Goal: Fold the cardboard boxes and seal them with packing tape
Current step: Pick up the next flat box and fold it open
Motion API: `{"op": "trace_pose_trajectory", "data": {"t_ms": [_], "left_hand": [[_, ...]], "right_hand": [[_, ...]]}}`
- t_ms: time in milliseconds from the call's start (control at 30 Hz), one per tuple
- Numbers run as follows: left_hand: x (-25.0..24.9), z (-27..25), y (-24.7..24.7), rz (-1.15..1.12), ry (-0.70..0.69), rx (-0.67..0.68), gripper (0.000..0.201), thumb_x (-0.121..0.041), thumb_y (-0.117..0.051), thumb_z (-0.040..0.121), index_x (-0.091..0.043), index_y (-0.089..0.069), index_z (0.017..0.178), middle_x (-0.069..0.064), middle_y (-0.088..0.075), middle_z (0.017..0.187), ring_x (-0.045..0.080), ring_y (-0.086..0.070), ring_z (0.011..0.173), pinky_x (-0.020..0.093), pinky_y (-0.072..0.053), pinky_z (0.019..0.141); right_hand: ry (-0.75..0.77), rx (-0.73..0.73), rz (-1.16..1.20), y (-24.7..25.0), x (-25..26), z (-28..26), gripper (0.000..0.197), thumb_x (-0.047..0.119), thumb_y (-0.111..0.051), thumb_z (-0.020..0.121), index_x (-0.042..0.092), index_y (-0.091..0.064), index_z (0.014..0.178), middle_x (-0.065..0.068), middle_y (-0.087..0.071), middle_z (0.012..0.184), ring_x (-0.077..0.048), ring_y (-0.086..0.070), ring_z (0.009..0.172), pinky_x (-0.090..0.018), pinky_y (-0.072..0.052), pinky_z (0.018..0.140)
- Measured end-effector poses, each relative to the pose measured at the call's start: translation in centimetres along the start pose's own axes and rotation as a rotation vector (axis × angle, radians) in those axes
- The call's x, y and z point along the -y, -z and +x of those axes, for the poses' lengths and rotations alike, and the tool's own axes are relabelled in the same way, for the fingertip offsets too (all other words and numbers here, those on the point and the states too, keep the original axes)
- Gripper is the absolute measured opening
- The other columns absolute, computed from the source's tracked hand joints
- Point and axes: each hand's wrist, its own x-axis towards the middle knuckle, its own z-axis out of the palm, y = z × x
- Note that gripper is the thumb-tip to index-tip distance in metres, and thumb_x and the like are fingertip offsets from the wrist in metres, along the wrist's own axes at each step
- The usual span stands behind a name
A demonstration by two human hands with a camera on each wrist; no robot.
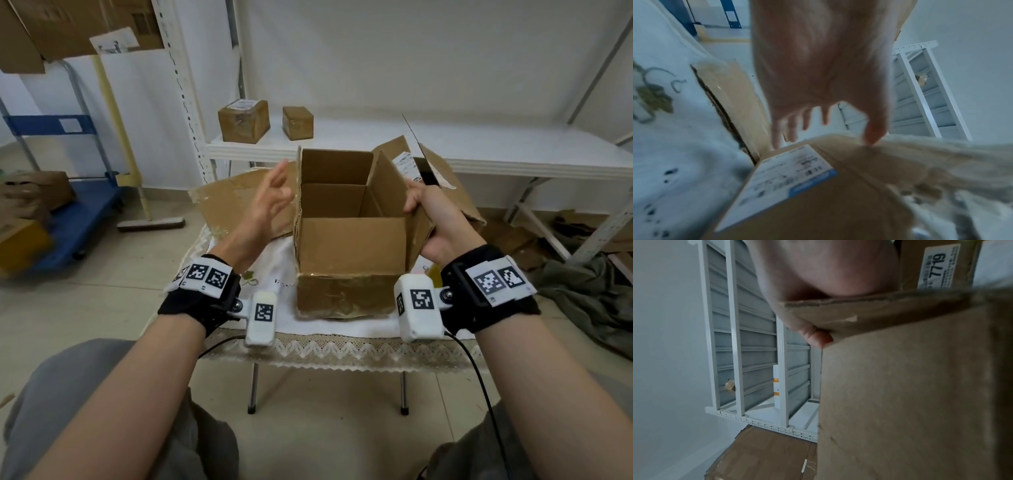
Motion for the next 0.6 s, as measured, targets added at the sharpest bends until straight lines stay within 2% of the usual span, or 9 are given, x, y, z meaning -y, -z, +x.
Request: {"op": "trace_pose_trajectory", "data": {"t_ms": [67, 133, 200, 267, 300, 333, 400, 500, 600], "left_hand": [[-1.7, -0.1, -0.4, 0.114, -0.150, 0.136, 0.078, -0.056, -0.059, 0.077, -0.042, -0.035, 0.150, -0.017, -0.018, 0.164, 0.007, -0.019, 0.149, 0.030, -0.028, 0.109], [-2.9, -0.1, -0.1, 0.356, -0.194, 0.245, 0.069, -0.057, -0.069, 0.073, -0.042, -0.051, 0.138, -0.025, -0.023, 0.160, 0.000, -0.014, 0.150, 0.041, -0.016, 0.118], [-4.1, -0.1, 0.2, 0.595, -0.158, 0.294, 0.057, -0.051, -0.078, 0.074, -0.041, -0.059, 0.127, -0.021, -0.028, 0.159, -0.004, -0.014, 0.146, 0.042, -0.011, 0.119], [-5.6, 0.1, 0.4, 0.804, -0.082, 0.323, 0.054, -0.040, -0.081, 0.077, -0.041, -0.058, 0.126, -0.015, -0.035, 0.154, -0.002, -0.024, 0.138, 0.026, -0.021, 0.112], [-6.3, 0.3, 0.6, 0.902, -0.049, 0.321, 0.057, -0.038, -0.083, 0.076, -0.040, -0.056, 0.126, -0.016, -0.042, 0.145, 0.001, -0.033, 0.134, 0.020, -0.029, 0.105], [-6.8, 0.6, 0.8, 0.988, -0.018, 0.297, 0.066, -0.039, -0.085, 0.072, -0.041, -0.052, 0.128, -0.015, -0.048, 0.139, 0.007, -0.042, 0.131, 0.023, -0.036, 0.101], [-7.0, 1.3, 0.8, 1.171, 0.072, 0.232, 0.096, -0.048, -0.090, 0.060, -0.041, -0.040, 0.142, -0.006, -0.046, 0.145, 0.019, -0.044, 0.133, 0.042, -0.041, 0.108], [-6.0, 2.2, 0.0, 1.423, 0.178, 0.222, 0.139, -0.060, -0.090, 0.052, -0.039, -0.004, 0.158, 0.000, -0.011, 0.166, 0.031, -0.011, 0.152, 0.055, -0.018, 0.122], [-5.5, 2.9, -0.5, 1.499, 0.191, 0.260, 0.151, -0.066, -0.088, 0.050, -0.034, 0.013, 0.157, 0.000, 0.003, 0.168, 0.031, 0.002, 0.154, 0.054, -0.006, 0.122]], "right_hand": [[0.029, -0.055, -0.091, -0.1, 0.1, 0.2, 0.031, 0.007, -0.041, 0.091, 0.035, -0.055, 0.085, -0.002, -0.061, 0.093, -0.023, -0.054, 0.097, -0.034, -0.055, 0.074], [0.035, -0.089, -0.161, 0.2, 0.0, 0.6, 0.030, 0.014, -0.043, 0.097, 0.036, -0.055, 0.080, 0.006, -0.058, 0.073, -0.017, -0.051, 0.097, -0.042, -0.052, 0.091], [0.053, -0.085, -0.235, 0.5, -0.4, 0.9, 0.034, 0.013, -0.041, 0.097, 0.032, -0.069, 0.097, 0.010, -0.052, 0.054, -0.012, -0.051, 0.088, -0.052, -0.038, 0.112], [0.071, -0.081, -0.283, 0.6, -0.5, 0.8, 0.049, 0.006, -0.036, 0.094, 0.035, -0.070, 0.115, 0.010, -0.049, 0.050, -0.012, -0.051, 0.086, -0.056, -0.030, 0.117], [0.078, -0.079, -0.304, 0.7, -0.4, 0.7, 0.056, 0.002, -0.035, 0.090, 0.037, -0.069, 0.116, 0.012, -0.051, 0.050, -0.011, -0.049, 0.086, -0.055, -0.028, 0.118], [0.083, -0.074, -0.320, 0.7, -0.4, 0.6, 0.061, -0.002, -0.034, 0.086, 0.039, -0.069, 0.114, 0.014, -0.054, 0.051, -0.009, -0.047, 0.086, -0.054, -0.026, 0.119], [0.087, -0.060, -0.341, 0.6, -0.4, 0.3, 0.067, -0.007, -0.033, 0.079, 0.042, -0.068, 0.107, 0.015, -0.059, 0.062, -0.006, -0.044, 0.084, -0.051, -0.025, 0.118], [0.101, -0.053, -0.385, 0.5, -0.6, 0.2, 0.067, -0.007, -0.035, 0.078, 0.045, -0.067, 0.105, 0.011, -0.054, 0.086, -0.014, -0.049, 0.105, -0.052, -0.025, 0.119], [0.133, -0.035, -0.447, 0.7, -0.8, 0.3, 0.067, -0.007, -0.036, 0.078, 0.046, -0.065, 0.107, 0.012, -0.050, 0.100, -0.022, -0.045, 0.125, -0.050, -0.031, 0.116]]}}
